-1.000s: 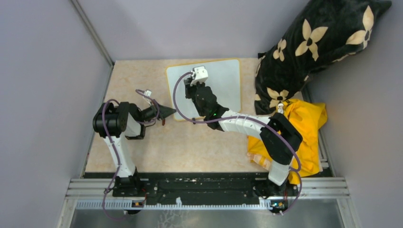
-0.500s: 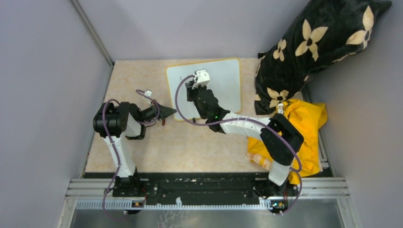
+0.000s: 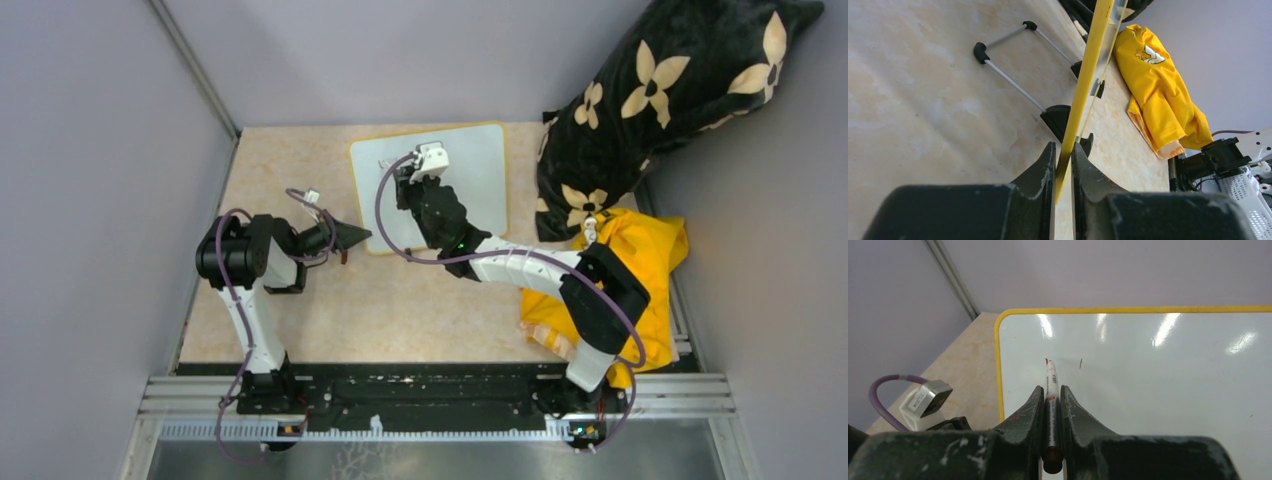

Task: Write a sentence on the whiteboard

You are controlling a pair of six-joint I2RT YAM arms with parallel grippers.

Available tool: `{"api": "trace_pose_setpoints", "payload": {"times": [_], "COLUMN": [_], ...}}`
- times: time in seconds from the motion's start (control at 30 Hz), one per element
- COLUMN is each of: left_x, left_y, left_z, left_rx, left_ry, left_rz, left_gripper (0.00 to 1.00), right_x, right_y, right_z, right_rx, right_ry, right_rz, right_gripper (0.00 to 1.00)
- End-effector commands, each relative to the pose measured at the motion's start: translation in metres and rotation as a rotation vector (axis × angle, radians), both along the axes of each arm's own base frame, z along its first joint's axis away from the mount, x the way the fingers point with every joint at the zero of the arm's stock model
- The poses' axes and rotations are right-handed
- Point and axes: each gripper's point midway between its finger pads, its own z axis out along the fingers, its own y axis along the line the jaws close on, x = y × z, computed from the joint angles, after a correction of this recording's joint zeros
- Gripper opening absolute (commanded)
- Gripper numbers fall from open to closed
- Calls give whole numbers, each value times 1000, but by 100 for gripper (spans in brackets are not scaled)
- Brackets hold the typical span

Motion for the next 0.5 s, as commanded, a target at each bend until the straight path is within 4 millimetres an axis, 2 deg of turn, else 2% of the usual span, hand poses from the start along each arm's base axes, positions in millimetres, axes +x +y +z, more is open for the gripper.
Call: {"api": "trace_pose_setpoints", "payload": {"times": [0.0,0.17,0.47], "left_x": [-2,-3,-2], "left_y": [-1,-1,-1], "left_z": [5,5,5], "left_rx": [-2,-2,-1], "left_ry": [-71,-68,-70], "left_rz": [-1,-1,1], "left_gripper": [0,0,0], "right_x": [0,11,16], "right_y": [-9,-11,-6], "right_z": [47,38,29], "right_rx": [89,78,63], "right_ry": [-75,-46,-29], "right_rz": [-12,-33,-26], "right_gripper": [0,0,0]}}
